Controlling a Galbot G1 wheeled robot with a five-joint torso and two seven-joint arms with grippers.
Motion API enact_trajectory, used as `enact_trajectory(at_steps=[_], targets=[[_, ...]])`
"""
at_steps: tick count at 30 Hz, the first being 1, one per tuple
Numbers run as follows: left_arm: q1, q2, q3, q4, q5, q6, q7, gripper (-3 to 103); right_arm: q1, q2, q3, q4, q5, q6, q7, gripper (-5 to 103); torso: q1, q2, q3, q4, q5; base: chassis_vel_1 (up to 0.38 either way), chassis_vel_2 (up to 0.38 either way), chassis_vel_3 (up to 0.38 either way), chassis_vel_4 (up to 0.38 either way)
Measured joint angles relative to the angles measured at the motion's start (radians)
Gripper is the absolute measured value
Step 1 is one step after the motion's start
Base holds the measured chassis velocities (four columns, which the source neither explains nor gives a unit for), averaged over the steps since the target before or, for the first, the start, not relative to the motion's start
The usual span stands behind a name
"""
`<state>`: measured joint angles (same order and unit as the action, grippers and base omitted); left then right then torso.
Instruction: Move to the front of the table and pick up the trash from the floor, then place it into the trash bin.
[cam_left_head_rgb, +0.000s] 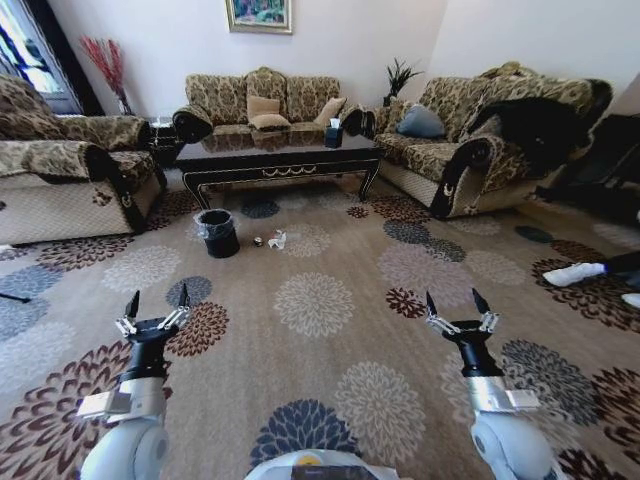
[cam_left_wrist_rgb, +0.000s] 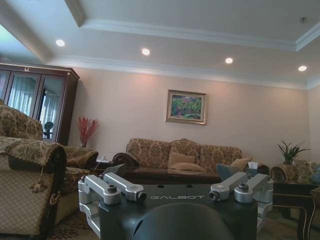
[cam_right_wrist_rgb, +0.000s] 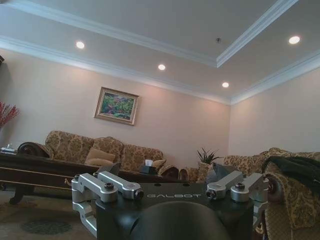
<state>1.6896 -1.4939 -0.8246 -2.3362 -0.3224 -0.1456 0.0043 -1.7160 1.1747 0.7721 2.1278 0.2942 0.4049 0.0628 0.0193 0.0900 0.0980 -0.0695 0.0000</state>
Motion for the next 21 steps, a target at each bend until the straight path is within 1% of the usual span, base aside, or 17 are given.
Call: enact_trajectory(at_steps=[7, 9, 11, 21], targets=[[0.001, -0.001, 0.0, 0.004, 0.009, -0.01, 0.002, 100, 0.0, 0.0, 0.0, -0.001, -0.001, 0.005, 0.005, 100, -0.003, -0.021, -0.018, 0.0, 0.0, 0.0, 0.0, 0.0, 0.0], [0.001, -0.001, 0.001, 0.005, 0.01, -0.013, 0.004, 100, 0.0, 0.0, 0.0, -0.001, -0.001, 0.008, 0.004, 100, -0.004, -0.023, -0.019, 0.0, 0.0, 0.0, 0.0, 0.0, 0.0], [0.002, -0.002, 0.004, 0.007, 0.015, -0.029, 0.01, 100, 0.004, 0.003, -0.002, -0.001, 0.001, 0.019, 0.001, 100, -0.004, -0.028, -0.023, -0.0001, 0.0, 0.0, 0.0, 0.0, 0.0], [0.0, -0.002, 0.005, 0.018, 0.036, -0.049, 0.012, 100, 0.009, 0.01, -0.01, -0.003, 0.005, 0.035, -0.002, 100, -0.005, -0.027, -0.022, -0.0001, 0.0, 0.0, 0.0, 0.0, 0.0]])
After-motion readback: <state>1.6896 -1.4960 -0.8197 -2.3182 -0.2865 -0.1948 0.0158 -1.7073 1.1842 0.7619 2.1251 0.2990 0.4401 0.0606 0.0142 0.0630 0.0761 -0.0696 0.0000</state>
